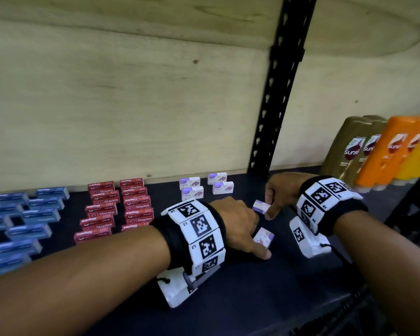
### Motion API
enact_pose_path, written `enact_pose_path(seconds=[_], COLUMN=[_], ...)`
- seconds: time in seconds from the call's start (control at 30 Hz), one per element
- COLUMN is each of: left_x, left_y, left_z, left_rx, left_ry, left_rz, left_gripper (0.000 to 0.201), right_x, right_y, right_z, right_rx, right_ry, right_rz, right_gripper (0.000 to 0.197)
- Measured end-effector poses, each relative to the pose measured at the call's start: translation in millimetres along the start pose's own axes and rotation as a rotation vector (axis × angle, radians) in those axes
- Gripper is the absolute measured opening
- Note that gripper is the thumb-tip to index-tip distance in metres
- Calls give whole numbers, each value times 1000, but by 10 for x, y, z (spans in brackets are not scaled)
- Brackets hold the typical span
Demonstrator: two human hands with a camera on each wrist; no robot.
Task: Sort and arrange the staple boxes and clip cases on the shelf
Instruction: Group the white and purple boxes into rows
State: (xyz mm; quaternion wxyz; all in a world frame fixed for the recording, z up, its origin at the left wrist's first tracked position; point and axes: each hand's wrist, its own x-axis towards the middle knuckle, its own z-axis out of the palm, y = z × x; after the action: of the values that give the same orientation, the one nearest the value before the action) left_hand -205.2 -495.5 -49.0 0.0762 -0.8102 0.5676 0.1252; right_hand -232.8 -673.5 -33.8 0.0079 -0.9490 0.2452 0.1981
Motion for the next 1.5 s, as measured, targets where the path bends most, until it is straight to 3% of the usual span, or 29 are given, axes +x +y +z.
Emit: enact_pose_path(seconds=[0.2, 0.37, 0.53, 0.73, 0.83, 0.93, 1.13, 1.23, 1.4, 1.5], left_x=[13, 65, 153, 87, 36, 0, -72, -106, -188, -220], left_y=[-12, -72, -30, -191, -295, -371, -535, -641, -762, -788], left_z=[32, 34, 86, -39, -69, -68, -87, -82, -87, -85], left_rx=[-21, 42, -52, -111, -185, -261, -385, -315, -199, -99], left_ry=[36, 41, 95, -25, -94, -68, 151, 161, 187, 152], left_rz=[24, 64, 176, 187, 187, 188, 64, -55, -168, -195], left_gripper=[39, 60, 34, 64, 49, 30, 27, 42, 20, 22], right_x=[-3, 0, -6, -7, -21, -16, -55, -76, -65, -52], right_y=[7, 6, 19, 21, 20, 27, -5, -35, -124, -191], right_z=[34, 42, 45, 52, 56, 59, 59, 71, 75, 65], right_rx=[1, 0, 9, 28, 45, 75, 227, 291, 194, 205], right_ry=[31, 30, 38, 44, 53, 50, 69, 55, 87, 68], right_rz=[13, 18, 19, 16, 21, 2, -92, -109, -151, -177], right_gripper=[45, 43, 41, 41, 38, 34, 13, 11, 15, 15])
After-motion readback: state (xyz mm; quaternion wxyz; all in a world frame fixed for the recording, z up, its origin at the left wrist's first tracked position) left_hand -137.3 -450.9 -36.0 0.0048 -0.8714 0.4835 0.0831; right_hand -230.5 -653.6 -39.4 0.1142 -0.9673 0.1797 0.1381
